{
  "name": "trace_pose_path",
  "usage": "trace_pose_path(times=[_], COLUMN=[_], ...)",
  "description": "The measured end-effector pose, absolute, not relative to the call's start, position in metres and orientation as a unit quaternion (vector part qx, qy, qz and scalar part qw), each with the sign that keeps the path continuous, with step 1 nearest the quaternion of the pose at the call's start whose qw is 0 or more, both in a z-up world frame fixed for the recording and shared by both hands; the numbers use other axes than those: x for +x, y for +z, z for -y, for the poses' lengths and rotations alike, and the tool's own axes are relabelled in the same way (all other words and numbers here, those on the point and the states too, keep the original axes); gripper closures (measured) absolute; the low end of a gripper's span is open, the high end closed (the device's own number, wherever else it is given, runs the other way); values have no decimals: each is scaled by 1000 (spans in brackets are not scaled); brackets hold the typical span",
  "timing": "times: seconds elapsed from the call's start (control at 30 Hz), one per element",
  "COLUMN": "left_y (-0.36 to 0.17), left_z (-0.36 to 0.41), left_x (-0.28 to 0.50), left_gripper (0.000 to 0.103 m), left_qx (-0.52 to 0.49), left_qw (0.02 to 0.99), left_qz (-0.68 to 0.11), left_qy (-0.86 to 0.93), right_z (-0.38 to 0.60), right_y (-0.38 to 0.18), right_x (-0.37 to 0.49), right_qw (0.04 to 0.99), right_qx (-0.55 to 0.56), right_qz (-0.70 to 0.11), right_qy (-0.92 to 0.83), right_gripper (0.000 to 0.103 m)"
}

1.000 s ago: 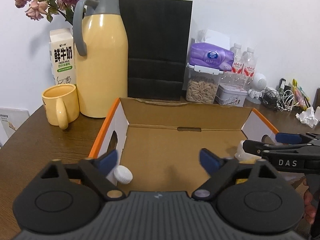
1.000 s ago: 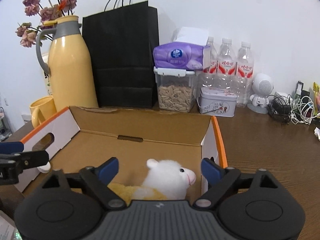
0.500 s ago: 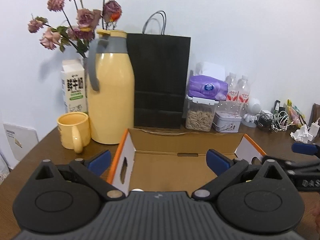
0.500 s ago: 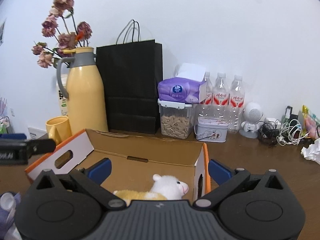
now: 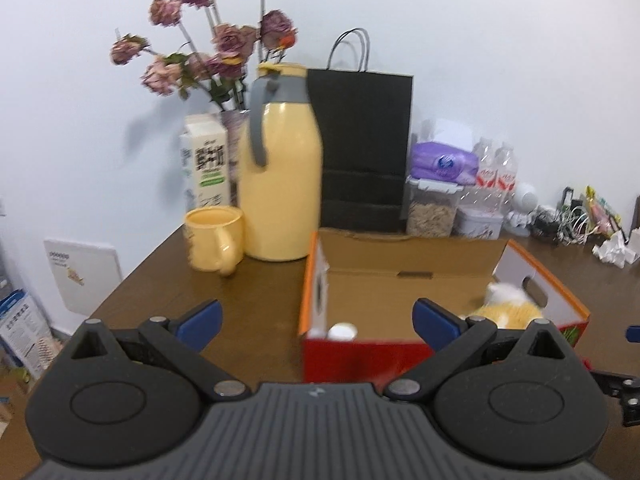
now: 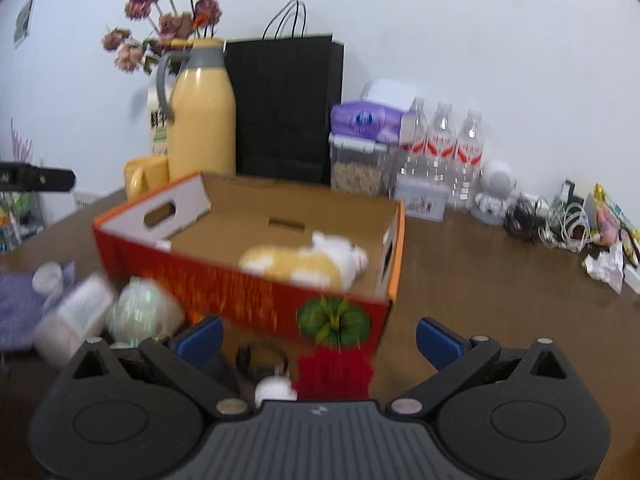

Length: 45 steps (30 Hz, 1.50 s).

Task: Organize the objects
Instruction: 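Lift both open grippers out of the cardboard box, then reach the right gripper to the black cable while the left grasps a white cap on the purple pouch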

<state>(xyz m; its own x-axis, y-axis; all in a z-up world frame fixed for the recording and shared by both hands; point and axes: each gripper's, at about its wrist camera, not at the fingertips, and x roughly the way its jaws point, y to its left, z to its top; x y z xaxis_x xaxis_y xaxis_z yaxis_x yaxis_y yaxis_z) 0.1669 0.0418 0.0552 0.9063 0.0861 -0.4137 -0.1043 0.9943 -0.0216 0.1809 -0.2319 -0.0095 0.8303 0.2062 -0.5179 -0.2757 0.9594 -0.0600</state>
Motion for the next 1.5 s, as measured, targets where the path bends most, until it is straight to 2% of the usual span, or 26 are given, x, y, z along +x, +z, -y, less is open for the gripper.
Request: trace_pose_path(times=[0.43, 0.57, 0.87, 1.1, 1.17, 1.2, 1.37, 1.5], left_y=[28, 21, 12, 5, 3, 3, -4, -7], left_z=[-86, -93, -88, -72, -67, -65, -61, -63], left_x=[129, 124, 121, 125, 125, 126, 131, 136], left_gripper=[0, 0, 0, 0, 1, 2, 37, 39], left_qx=[-39, -42, -46, -50, -50, -53, -73, -99], left_qw=[961, 957, 956, 955, 955, 955, 950, 945], left_qz=[-258, -270, -279, -293, -292, -291, -304, -310], left_qy=[93, 96, 70, 21, 10, 5, -9, -9], right_z=[237, 233, 227, 229, 229, 229, 232, 233], right_y=[-48, -56, -60, -61, -61, -62, -63, -64], right_x=[152, 154, 157, 156, 155, 155, 153, 152], right_qw=[936, 932, 932, 931, 931, 932, 937, 938], right_qx=[-61, -60, -56, -38, -34, -32, -23, -20], right_qz=[-322, -334, -332, -327, -324, -322, -317, -316], right_qy=[127, 129, 136, 160, 163, 161, 146, 141], right_gripper=[1, 15, 33, 53, 55, 55, 56, 56])
